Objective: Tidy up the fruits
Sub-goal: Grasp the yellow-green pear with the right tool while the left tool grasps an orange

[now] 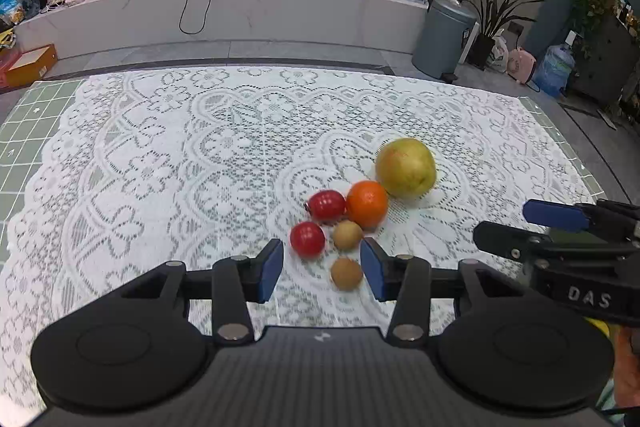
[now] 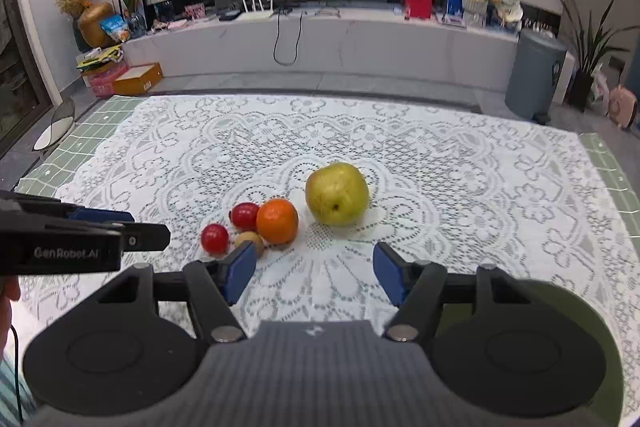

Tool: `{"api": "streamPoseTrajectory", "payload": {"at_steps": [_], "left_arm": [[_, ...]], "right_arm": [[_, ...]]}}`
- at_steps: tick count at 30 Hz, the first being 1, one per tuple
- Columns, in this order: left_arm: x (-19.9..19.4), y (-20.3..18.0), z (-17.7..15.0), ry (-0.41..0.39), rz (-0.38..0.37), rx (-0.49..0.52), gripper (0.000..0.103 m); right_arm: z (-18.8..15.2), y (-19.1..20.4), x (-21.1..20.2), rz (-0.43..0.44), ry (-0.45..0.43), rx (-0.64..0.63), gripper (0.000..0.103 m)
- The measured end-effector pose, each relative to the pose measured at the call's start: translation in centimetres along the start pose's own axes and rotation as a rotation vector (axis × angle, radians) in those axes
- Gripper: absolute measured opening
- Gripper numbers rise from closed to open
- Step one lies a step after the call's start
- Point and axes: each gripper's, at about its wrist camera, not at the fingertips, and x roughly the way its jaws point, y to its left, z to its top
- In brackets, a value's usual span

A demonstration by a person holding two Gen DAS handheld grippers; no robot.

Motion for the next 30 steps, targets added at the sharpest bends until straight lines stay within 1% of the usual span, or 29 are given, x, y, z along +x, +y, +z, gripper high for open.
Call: {"api": "streamPoseTrajectory", "payload": {"at_steps": [5, 10, 15, 21, 25, 27, 30], "left_arm": [[1.8, 0.3, 1.7, 0.039, -0.016, -0.001, 0.052], [3.7, 0.2, 3.0, 0.052, -0.039, 0.011, 0.052], [5.6, -1.2, 3.8, 0.066, -0.105, 0.119, 0.052], [8.2, -3.8, 3.7, 0.099, -0.091, 0.265, 0.052], [10.1, -4.5, 3.7, 0.154, -0.086, 0.287, 0.052], [10.7, -4.7, 3.7, 0.163, -0.087, 0.297, 0.052], [11.2, -5.1, 3.9, 0.165, -0.078, 0.324, 0.053]], "right_arm": [[2.3, -1.0, 3.5, -0.004, 0.072, 0.088, 0.062], [4.1, -2.5, 6.2, 0.011, 0.121, 0.201, 0.062], [5.5, -4.0, 8.5, 0.022, 0.167, 0.278, 0.062], [6.4, -5.0, 11.2, 0.044, 0.242, 0.361, 0.063], [6.4, -5.2, 12.4, 0.058, 0.267, 0.379, 0.063], [6.4, -5.4, 12.9, 0.063, 0.274, 0.385, 0.063], [6.4, -5.6, 13.6, 0.066, 0.286, 0.392, 0.068]]}}
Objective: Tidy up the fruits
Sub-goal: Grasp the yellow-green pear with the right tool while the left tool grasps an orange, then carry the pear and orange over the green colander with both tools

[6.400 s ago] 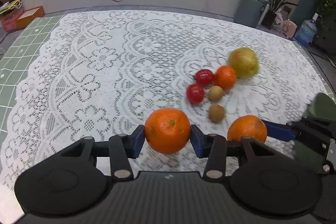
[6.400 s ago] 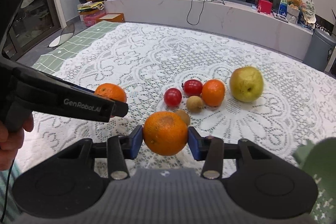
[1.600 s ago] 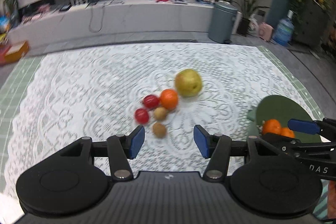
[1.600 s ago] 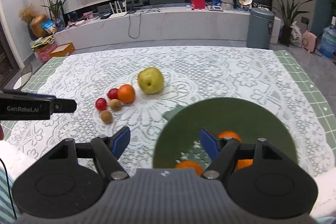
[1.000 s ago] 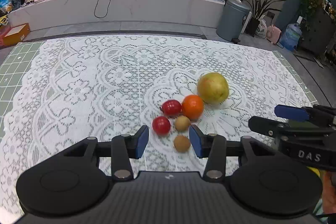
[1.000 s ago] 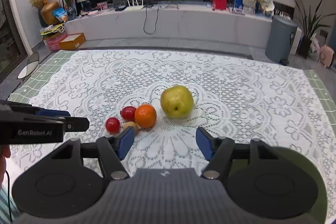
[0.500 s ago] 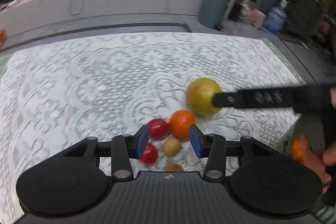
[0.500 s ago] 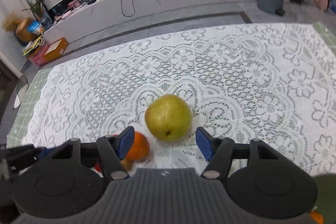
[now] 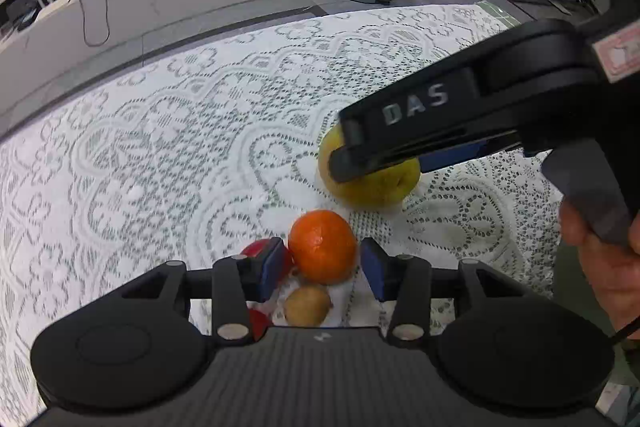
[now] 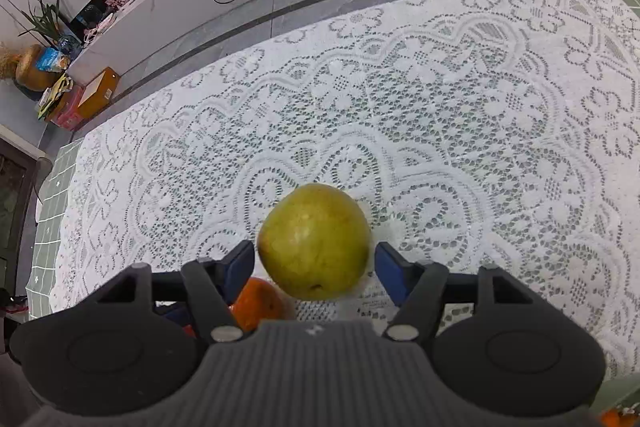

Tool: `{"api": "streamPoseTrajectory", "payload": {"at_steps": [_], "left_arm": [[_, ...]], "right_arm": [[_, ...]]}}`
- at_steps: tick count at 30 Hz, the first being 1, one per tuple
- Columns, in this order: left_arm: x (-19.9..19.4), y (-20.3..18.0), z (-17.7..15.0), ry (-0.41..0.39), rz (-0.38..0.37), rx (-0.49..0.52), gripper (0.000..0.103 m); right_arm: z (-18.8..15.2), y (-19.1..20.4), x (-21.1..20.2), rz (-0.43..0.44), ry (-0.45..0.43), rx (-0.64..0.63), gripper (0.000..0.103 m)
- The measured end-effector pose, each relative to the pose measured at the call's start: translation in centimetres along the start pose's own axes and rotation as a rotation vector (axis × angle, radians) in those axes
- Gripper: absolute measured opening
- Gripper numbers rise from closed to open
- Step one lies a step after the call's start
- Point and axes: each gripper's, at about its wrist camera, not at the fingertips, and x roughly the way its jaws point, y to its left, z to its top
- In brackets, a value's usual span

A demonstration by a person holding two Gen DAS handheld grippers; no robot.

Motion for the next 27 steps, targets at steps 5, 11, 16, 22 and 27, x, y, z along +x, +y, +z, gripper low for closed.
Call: {"api": "streamPoseTrajectory", "payload": {"at_steps": [5, 11, 16, 22, 27], "left_arm": [[0.4, -1.0, 0.7, 0.022, 0.037, 0.06, 0.054], [1.2, -2.4, 0.7, 0.029, 0.093, 0.143, 0.054], [1.5, -3.1, 0.5, 0.029, 0.124, 0.194, 0.054], [1.7, -3.1, 0.5, 0.03, 0.126, 0.197, 0.046], [1.7, -3.2, 0.6, 0.019, 0.131, 0.181, 0.045]], "right_arm": [[0.1, -0.4, 0.7, 0.019, 0.019, 0.028, 0.068], [-0.1, -0.7, 1.6, 0.038, 0.033, 0.051, 0.066], [-0.1, -0.9, 1.7, 0.057, 0.035, 0.058, 0.064], [-0.4, -1.2, 1.4, 0.068, 0.031, 0.067, 0.063], [-0.7, -1.7, 0.6, 0.068, 0.021, 0.075, 0.063]]}}
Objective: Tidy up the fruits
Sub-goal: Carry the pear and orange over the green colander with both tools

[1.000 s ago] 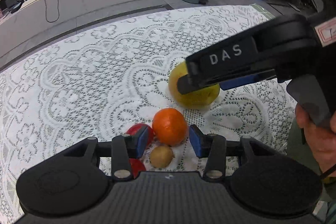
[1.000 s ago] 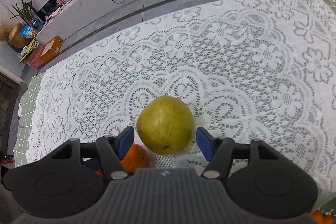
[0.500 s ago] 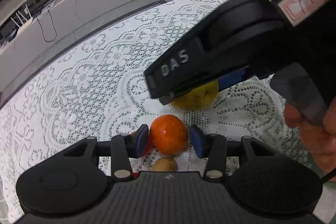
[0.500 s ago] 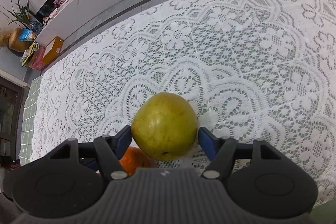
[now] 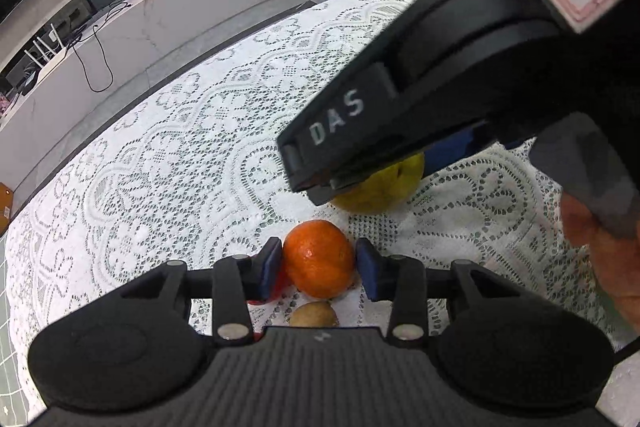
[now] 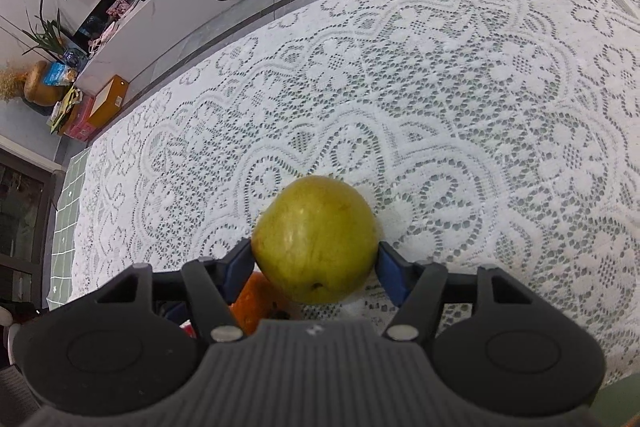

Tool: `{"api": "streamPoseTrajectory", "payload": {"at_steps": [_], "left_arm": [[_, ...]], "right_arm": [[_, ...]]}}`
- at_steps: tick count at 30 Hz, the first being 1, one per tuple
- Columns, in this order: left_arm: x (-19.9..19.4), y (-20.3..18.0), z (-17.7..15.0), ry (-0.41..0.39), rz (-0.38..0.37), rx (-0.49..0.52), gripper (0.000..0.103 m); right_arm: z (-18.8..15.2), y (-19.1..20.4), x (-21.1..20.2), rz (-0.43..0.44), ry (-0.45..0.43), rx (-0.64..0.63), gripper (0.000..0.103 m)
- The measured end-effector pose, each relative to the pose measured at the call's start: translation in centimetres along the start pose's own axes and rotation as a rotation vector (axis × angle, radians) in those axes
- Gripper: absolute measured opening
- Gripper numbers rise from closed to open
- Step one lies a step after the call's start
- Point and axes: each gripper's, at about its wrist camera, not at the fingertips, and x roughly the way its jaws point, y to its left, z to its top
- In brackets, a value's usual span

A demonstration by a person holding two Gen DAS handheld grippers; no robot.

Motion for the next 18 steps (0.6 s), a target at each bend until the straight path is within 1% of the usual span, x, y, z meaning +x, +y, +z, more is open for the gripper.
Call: {"api": "streamPoseTrajectory", "payload": {"at_steps": [5, 10, 14, 18], "left_arm": [[-1.3, 0.1, -0.1, -0.016, 0.0, -0.026, 0.045], [-2.8, 0.3, -0.2, -0.019, -0.009, -0.056, 0.045], [-4.3, 0.9, -0.6, -0.03, -0.026, -0.115, 0.045], [-6.0, 1.5, -1.6, -0.037, -0.05, -0.191, 0.045]], "right_arm": [[-0.1, -0.4, -1.5, 0.007, -0.022, -0.001, 0.063], [-0.5, 0.0, -3.0, 0.021, -0.047, -0.02, 0.063], [-1.3, 0.6, -4.5, 0.029, -0.066, -0.057, 0.063], [-2.2, 0.9, -5.8, 0.042, -0.081, -0.078, 0.063]]}}
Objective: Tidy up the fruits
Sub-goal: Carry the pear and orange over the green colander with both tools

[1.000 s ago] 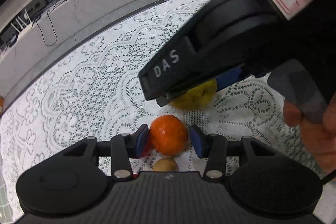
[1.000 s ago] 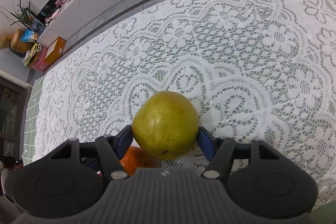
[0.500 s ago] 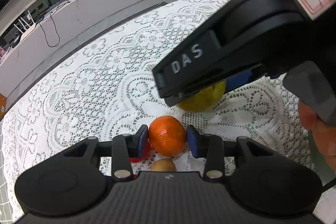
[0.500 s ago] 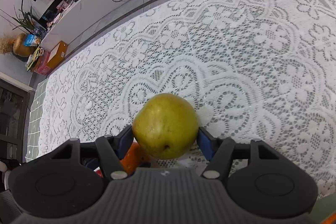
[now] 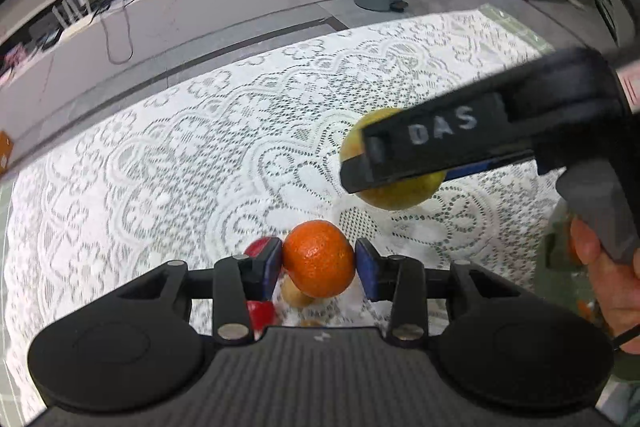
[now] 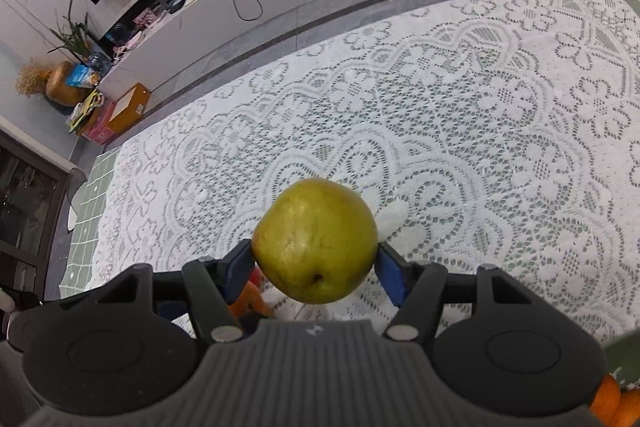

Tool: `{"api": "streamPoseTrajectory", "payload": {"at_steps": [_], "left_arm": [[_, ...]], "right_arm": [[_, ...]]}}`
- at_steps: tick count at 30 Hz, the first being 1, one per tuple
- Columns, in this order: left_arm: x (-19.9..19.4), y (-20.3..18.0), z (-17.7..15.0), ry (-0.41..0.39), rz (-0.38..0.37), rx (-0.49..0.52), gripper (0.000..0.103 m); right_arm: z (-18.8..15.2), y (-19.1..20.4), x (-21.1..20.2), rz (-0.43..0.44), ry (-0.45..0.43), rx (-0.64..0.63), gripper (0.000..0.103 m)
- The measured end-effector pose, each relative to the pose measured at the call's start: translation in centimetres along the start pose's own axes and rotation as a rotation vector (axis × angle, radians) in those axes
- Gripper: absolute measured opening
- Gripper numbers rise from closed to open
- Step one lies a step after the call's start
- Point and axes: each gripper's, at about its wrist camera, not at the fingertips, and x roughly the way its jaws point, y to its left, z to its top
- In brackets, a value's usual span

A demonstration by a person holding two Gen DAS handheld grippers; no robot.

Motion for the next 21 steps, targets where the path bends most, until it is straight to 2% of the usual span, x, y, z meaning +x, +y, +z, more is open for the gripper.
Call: {"api": "streamPoseTrajectory", "payload": {"at_steps": [6, 15, 21], "left_arm": [[-2.4, 0.8, -0.5, -0.013, 0.002, -0.076, 0.045], [-6.1, 0.2, -1.4, -0.063, -0.052, -0.165, 0.045], [-7.6, -1.7, -2.1, -0.085, -0.127, -0.193, 0.045]], "right_arm": [[-1.5, 0.6, -2.5, 0.025, -0.026, -0.024, 0.063], [-4.1, 0.0, -8.4, 0.08, -0.088, -0.07, 0.063], [-6.2, -2.3, -12.2, 0.075, -0.112, -0.109, 0.063]]}}
